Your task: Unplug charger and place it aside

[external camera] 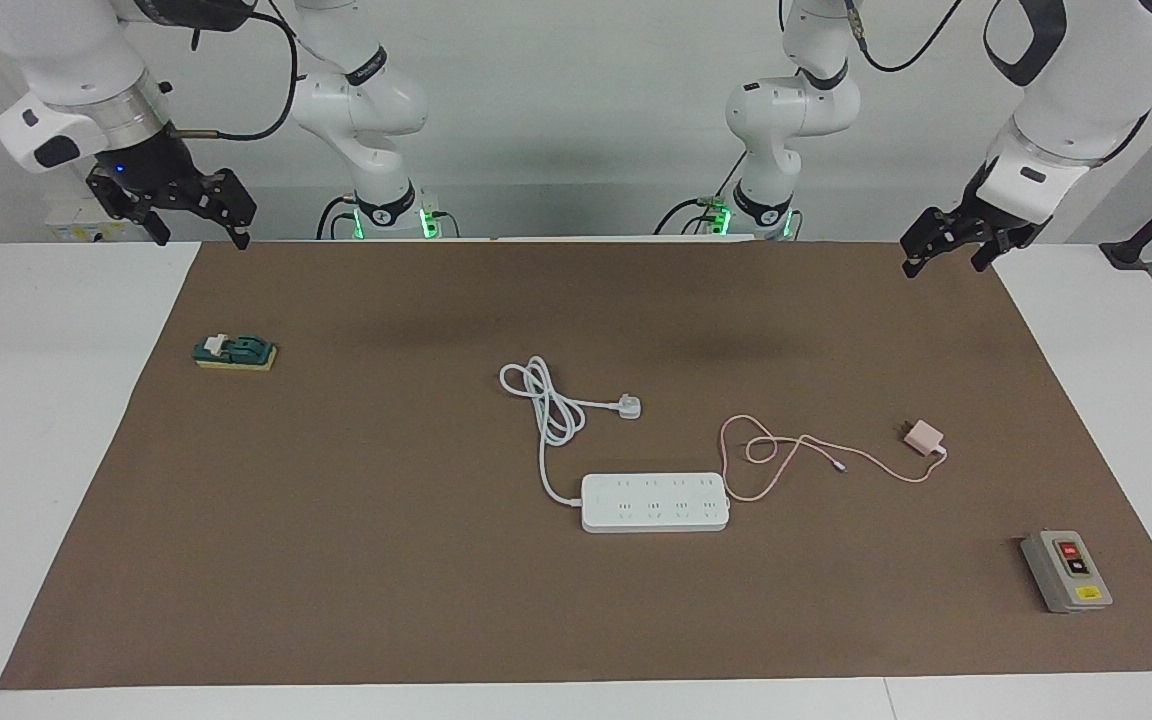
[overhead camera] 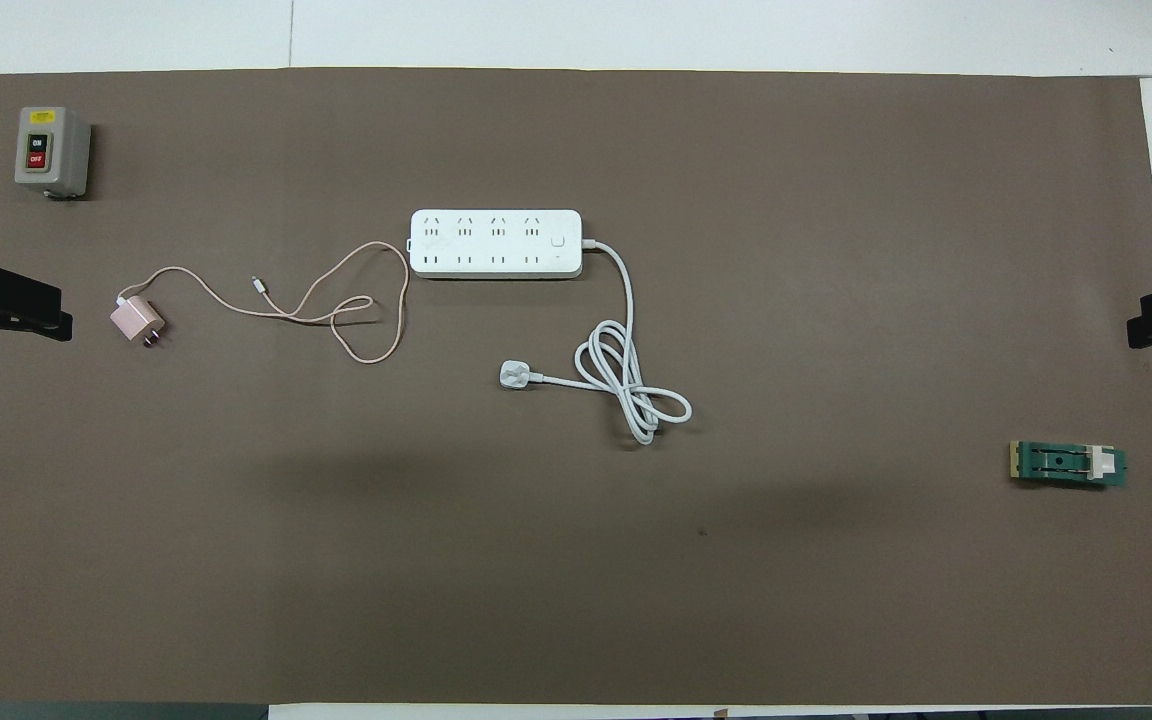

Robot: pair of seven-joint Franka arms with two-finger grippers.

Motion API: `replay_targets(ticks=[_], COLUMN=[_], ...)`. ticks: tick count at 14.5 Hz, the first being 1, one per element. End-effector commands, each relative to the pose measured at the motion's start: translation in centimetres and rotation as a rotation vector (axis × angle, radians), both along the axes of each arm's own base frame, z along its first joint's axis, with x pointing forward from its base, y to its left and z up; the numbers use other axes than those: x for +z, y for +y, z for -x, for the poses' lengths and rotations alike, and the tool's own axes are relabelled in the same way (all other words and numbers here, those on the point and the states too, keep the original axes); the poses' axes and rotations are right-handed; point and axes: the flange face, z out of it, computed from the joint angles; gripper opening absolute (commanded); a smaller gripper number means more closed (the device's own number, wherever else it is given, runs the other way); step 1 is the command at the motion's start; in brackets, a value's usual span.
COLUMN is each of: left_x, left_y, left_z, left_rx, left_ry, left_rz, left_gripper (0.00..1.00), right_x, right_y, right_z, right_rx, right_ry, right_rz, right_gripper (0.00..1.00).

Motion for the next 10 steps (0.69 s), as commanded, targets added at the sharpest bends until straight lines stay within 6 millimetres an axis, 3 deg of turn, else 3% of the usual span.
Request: replay_targets(ticks=[1, 10], left_x=[-0.11, 0.07], left_y=[-0.49, -0.52], left_z=[0.13, -0.26], left_rx=[-0.021, -0.027], left_ry=[0.003, -0.001], left_rz=[0.026, 0.03], left_gripper=[1.0, 1.0], right_x=[0.06, 0.0], right_y=[0.11, 0.17], right_z=[0.58, 0.65], right_rx=[0.013, 0.019], right_ry=[-0.009, -0.003], right_rz=[0.018, 0.013], right_gripper=[1.0, 1.0])
